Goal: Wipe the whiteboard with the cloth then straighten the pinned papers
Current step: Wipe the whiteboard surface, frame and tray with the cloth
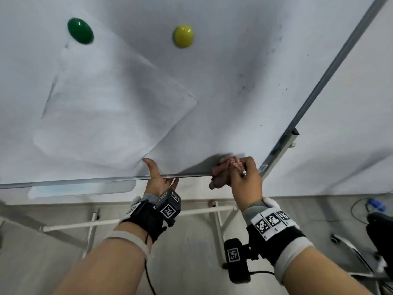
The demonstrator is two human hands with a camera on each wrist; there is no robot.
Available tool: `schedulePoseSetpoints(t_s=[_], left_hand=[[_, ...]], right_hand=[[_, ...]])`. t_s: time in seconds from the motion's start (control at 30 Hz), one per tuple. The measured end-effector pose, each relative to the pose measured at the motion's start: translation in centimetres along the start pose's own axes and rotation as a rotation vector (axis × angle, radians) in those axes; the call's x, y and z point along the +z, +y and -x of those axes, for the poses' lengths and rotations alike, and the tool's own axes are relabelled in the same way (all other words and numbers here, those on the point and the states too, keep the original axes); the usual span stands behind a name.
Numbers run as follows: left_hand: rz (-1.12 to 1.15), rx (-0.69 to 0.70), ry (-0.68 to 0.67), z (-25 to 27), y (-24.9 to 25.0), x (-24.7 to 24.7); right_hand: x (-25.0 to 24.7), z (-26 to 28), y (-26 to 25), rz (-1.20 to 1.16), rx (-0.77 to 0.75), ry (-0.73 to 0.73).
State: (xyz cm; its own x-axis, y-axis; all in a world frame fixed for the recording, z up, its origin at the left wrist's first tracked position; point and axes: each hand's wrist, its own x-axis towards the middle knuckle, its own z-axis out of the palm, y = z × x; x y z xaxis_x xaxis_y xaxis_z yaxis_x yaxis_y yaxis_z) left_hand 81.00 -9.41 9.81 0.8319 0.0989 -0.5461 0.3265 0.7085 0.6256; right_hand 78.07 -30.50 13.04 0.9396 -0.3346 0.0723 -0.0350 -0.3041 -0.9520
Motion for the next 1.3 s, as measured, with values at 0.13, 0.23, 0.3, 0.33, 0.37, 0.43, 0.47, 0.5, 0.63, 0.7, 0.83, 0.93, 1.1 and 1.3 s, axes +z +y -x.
schedulePoseSetpoints(t_s=[0.13, 0.23, 0.3, 0.33, 0.37, 0.43, 0.47, 0.5, 0.63, 0.7, 0.83, 0.93, 1.1, 1.3], left_hand=[[-0.075, -0.114, 0.109, 2.3, 0.0, 0.8], [-0.030, -0.232, 0.099, 4.8, 0.4, 2.8], [-0.082, -0.269, 0.020, 7.3, 1.7, 5.4], [-0.119, -0.282, 0.002, 8.0, 2.2, 6.4], [-0.164, -0.285, -0.031, 8.7, 2.7, 7.4], [-0.287, -0.250, -0.093, 10.5, 4.7, 10.4], [-0.341, -0.222, -0.140, 11.4, 5.8, 11.7], [-0.413, -0.165, -0.184, 12.7, 7.1, 13.3], [-0.656, 0.172, -0.316, 19.2, 12.1, 19.5], [-0.696, 0.507, -0.337, 22.3, 14.3, 22.2], [-0.737, 1.374, -0.223, 25.6, 18.7, 26.7], [-1.040, 1.951, 0.005, 25.6, 22.3, 29.5], [-1.642, 1.704, 0.220, 24.1, 24.6, 32.7], [-1.557, 1.733, 0.212, 21.7, 25.0, 32.4]], right_hand=[[-2.3, -1.3, -3.8, 0.029, -0.097, 0.178], [-4.1, -3.4, -8.4, -0.017, -0.244, 0.256], [-6.0, -5.2, -12.5, -0.044, -0.374, 0.299], [-6.6, -6.0, -14.2, -0.075, -0.429, 0.288], [-7.1, -6.8, -15.8, -0.117, -0.486, 0.250], [-8.5, -7.9, -19.1, -0.084, -0.673, 0.226], [-8.8, -8.2, -20.1, -0.006, -0.765, 0.243], [-9.4, -8.5, -20.8, 0.080, -0.857, 0.263], [-9.9, -8.1, -18.5, 0.465, -1.153, 0.085], [-9.8, -8.4, -15.8, 0.663, -1.247, -0.062], [-10.7, -9.1, -17.7, 0.652, -1.186, -0.134], [-11.8, -10.3, -24.4, 0.283, -1.120, -0.011], [-11.9, -10.9, -30.5, 0.270, -1.314, 0.204], [-8.4, -11.3, -18.2, 0.863, -1.706, -0.126]])
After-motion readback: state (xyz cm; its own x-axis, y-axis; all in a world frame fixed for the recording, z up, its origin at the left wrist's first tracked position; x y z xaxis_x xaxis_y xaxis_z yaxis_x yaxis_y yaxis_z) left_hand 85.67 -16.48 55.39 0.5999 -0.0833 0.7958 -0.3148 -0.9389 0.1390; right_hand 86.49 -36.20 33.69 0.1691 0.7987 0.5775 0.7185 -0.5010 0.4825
